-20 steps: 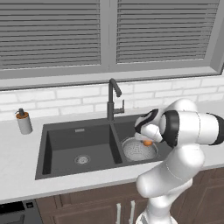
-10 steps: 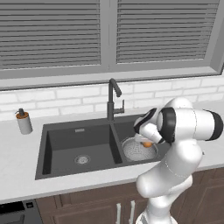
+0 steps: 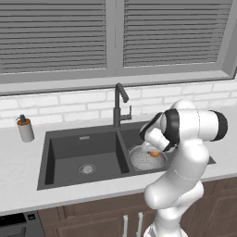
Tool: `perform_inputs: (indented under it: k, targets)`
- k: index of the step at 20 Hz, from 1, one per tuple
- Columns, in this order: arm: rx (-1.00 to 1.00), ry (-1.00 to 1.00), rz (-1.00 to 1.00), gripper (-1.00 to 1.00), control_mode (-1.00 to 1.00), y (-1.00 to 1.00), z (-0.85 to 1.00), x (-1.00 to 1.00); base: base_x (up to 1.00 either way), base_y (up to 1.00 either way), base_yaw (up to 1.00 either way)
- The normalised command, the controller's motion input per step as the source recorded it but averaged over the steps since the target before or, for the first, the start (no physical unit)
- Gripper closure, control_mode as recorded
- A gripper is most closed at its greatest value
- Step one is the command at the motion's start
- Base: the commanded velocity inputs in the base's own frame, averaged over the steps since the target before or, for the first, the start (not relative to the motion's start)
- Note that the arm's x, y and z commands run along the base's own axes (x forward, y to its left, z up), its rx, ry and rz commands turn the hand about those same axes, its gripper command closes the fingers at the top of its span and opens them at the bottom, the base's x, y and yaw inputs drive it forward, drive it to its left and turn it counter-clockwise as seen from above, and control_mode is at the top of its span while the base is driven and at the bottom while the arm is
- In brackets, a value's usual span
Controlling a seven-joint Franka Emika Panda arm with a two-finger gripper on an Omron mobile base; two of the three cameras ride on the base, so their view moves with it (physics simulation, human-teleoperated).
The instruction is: Put the colander in the sink, put the tangerine in the colander, and turn on the sink faucet and pour water over the colander.
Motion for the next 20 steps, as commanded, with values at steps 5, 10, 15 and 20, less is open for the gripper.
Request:
perform_inputs:
  k: [5, 10, 15, 20]
  targets:
    - [0.00, 0.00, 0.02, 1.00, -1.00, 0.00, -0.17, 0.03, 0.00, 0.00, 0.00]
    - [0.00, -0.01, 0.02, 1.00, -1.00, 0.03, -0.16, 0.01, 0.00, 0.00, 0.00]
    - [0.00, 0.00, 0.02, 1.00, -1.00, 0.04, -0.18, 0.10, 0.00, 0.00, 0.00]
    - [0.00, 0.00, 0.02, 1.00, -1.00, 0.03, -0.15, 0.10, 0.00, 0.00, 0.00]
